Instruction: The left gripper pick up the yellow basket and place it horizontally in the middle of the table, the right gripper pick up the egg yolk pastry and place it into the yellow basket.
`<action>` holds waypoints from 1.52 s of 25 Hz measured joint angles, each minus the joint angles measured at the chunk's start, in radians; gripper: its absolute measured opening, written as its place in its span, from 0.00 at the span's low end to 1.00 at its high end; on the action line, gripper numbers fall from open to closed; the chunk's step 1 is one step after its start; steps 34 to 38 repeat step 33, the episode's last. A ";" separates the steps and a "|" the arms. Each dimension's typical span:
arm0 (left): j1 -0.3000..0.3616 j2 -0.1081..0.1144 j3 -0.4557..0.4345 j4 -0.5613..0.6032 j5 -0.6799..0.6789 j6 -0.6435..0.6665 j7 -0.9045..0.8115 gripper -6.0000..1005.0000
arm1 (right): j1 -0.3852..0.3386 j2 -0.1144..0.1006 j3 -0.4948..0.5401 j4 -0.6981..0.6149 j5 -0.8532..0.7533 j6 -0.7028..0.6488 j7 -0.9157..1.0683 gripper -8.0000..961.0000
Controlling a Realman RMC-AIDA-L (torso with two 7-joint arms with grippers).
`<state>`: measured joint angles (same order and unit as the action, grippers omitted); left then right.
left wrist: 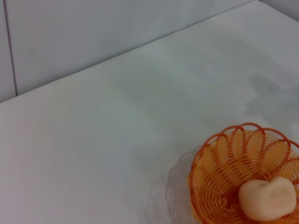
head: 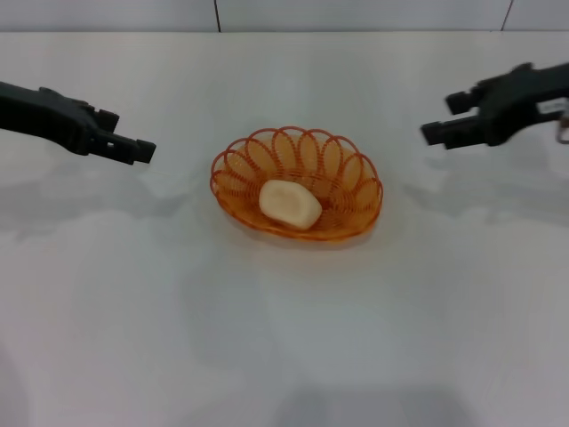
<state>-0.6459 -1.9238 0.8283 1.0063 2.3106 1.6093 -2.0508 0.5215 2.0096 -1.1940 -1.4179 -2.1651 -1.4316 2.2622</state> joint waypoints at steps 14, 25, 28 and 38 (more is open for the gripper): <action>0.050 -0.009 0.000 0.009 -0.126 0.023 0.063 0.88 | -0.141 -0.005 0.155 0.034 0.162 -0.042 -0.263 0.60; 0.078 -0.020 -0.002 0.009 -0.190 0.024 0.094 0.88 | -0.104 -0.005 0.194 0.148 0.166 -0.052 -0.350 0.60; 0.082 -0.020 -0.006 0.010 -0.211 0.028 0.110 0.88 | -0.101 -0.005 0.199 0.156 0.172 -0.053 -0.361 0.60; 0.083 -0.021 -0.011 0.021 -0.218 0.038 0.119 0.88 | -0.099 -0.005 0.205 0.158 0.181 -0.072 -0.371 0.60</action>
